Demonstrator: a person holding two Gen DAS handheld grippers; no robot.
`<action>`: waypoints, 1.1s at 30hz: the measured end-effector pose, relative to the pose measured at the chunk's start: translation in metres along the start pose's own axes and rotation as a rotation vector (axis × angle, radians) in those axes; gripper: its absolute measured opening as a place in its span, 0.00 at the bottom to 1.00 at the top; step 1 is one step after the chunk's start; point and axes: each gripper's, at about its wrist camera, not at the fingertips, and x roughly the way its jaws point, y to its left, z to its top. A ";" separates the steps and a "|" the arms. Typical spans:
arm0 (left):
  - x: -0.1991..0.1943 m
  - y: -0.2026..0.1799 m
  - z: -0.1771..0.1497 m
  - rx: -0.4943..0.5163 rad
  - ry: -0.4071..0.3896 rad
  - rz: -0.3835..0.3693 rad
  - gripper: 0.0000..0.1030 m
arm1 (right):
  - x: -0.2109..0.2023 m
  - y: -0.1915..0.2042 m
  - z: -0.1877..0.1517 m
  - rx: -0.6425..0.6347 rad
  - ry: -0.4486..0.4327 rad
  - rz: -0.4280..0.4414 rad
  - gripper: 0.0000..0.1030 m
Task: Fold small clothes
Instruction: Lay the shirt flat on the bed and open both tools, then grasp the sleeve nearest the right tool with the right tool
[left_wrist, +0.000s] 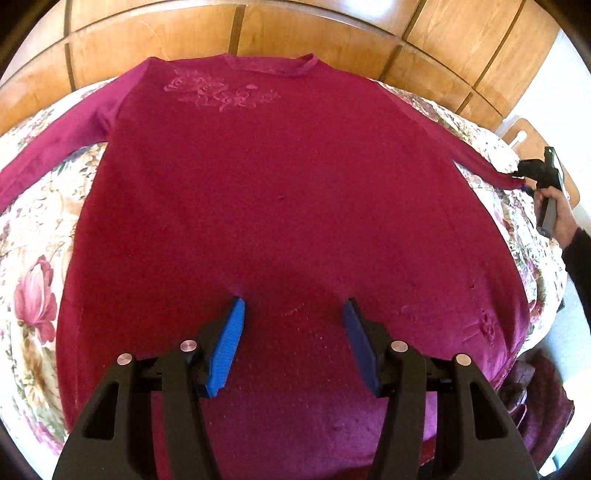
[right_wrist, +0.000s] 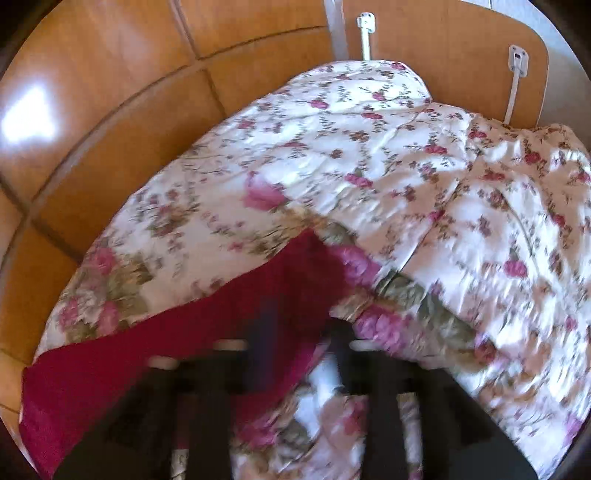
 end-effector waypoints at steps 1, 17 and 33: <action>-0.001 0.002 -0.001 -0.006 -0.002 -0.002 0.53 | -0.007 0.000 -0.009 0.001 -0.013 0.025 0.70; -0.044 0.019 -0.013 -0.111 -0.157 -0.098 0.53 | -0.107 0.145 -0.273 -0.672 0.390 0.547 0.21; -0.056 0.033 -0.029 -0.167 -0.197 -0.122 0.53 | -0.111 0.162 -0.283 -0.687 0.392 0.451 0.09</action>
